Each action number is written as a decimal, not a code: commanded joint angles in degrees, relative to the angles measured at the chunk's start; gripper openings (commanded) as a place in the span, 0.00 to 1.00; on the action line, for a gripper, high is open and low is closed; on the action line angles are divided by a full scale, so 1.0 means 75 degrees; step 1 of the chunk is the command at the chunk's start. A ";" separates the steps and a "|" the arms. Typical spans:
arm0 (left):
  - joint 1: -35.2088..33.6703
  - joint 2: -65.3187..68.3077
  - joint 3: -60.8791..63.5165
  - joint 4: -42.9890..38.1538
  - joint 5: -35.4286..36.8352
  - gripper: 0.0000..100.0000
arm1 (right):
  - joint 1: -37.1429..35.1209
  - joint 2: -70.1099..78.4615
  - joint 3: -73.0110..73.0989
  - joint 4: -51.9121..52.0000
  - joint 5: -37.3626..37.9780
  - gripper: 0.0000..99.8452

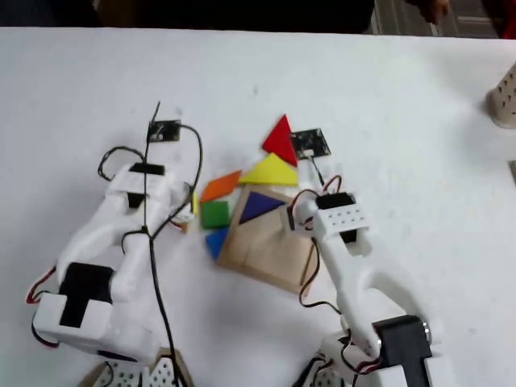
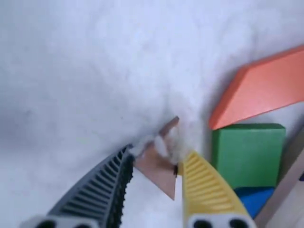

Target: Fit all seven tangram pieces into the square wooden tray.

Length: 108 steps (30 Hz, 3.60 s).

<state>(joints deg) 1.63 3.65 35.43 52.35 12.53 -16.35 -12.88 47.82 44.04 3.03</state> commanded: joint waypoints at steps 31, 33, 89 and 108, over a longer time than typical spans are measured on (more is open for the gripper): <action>0.4718 -0.0311 -0.0270 -0.1618 0.1477 0.06 | 0.3089 -0.0862 0.0363 0.0381 0.0023 0.02; 0.4823 -0.0182 -0.0270 -0.1723 0.1477 0.11 | 0.3077 -0.0862 0.0363 0.0369 0.0023 0.02; 0.6242 0.0498 -0.0445 -0.3364 0.2286 0.02 | 0.3042 -0.0862 0.0387 0.0369 0.0035 0.02; 0.6183 -0.1143 0.0645 -0.2251 0.2227 0.02 | 0.2901 -0.0862 0.0387 0.0381 0.0035 0.02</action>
<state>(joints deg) 48.31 -1.01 37.45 38.90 28.70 5.98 -16.48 50.99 47.65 3.03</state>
